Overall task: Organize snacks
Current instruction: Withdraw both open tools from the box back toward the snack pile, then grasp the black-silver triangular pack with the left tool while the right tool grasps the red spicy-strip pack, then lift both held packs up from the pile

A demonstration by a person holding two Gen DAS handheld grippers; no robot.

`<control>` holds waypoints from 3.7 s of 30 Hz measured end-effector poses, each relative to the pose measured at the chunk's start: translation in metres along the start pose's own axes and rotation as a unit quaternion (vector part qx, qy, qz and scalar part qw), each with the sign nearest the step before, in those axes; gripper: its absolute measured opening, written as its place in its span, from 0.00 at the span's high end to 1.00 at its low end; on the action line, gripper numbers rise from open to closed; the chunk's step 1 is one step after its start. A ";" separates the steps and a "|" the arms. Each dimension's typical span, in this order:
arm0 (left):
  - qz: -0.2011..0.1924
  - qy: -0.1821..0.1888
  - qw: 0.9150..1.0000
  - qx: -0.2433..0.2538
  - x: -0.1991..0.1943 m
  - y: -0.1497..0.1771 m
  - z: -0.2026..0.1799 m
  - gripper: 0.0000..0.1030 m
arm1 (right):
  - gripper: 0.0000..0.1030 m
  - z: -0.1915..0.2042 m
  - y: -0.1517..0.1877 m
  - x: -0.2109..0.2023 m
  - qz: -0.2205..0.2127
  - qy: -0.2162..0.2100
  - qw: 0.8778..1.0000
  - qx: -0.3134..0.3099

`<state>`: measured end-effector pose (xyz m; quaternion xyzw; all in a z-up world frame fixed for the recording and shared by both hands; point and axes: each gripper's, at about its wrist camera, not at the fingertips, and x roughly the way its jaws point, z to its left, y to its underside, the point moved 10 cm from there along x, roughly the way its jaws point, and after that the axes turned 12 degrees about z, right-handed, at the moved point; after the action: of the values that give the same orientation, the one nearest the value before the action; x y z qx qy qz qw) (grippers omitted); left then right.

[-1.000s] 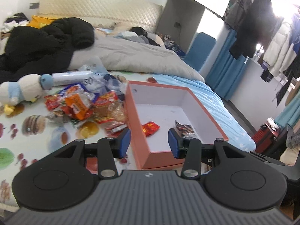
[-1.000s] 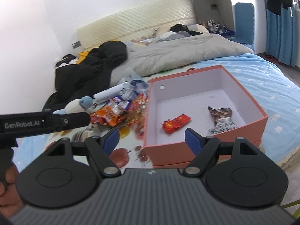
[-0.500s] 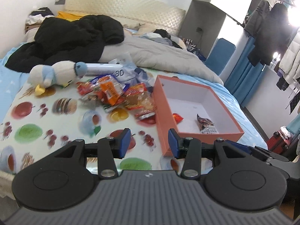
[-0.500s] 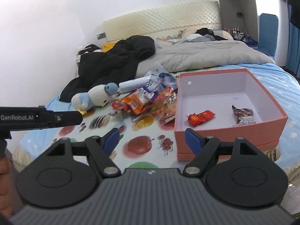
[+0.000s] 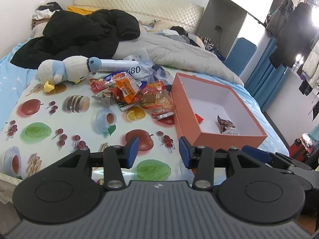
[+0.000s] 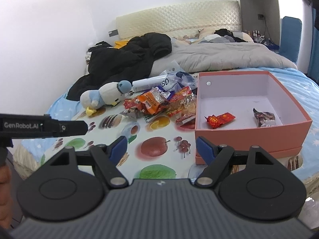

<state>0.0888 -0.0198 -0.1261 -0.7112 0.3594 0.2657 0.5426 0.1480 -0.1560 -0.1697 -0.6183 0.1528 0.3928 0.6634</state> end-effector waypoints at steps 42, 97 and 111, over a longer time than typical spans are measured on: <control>0.064 -0.041 0.996 -0.056 0.160 -0.107 0.122 0.29 | 0.30 0.025 -0.070 0.174 0.060 0.038 0.994 -0.083; 0.135 -0.107 0.985 -0.011 0.239 -0.052 0.159 0.46 | 0.82 0.025 -0.039 0.255 0.123 0.145 0.963 -0.189; 0.122 -0.108 0.986 -0.031 0.215 0.000 0.136 0.47 | 0.55 0.030 0.037 0.193 0.149 0.076 0.973 -0.159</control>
<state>0.2199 0.0629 -0.3277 -0.6455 0.3746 0.4165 0.5191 0.2374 -0.0660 -0.3226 -0.7140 0.2286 0.4585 0.4772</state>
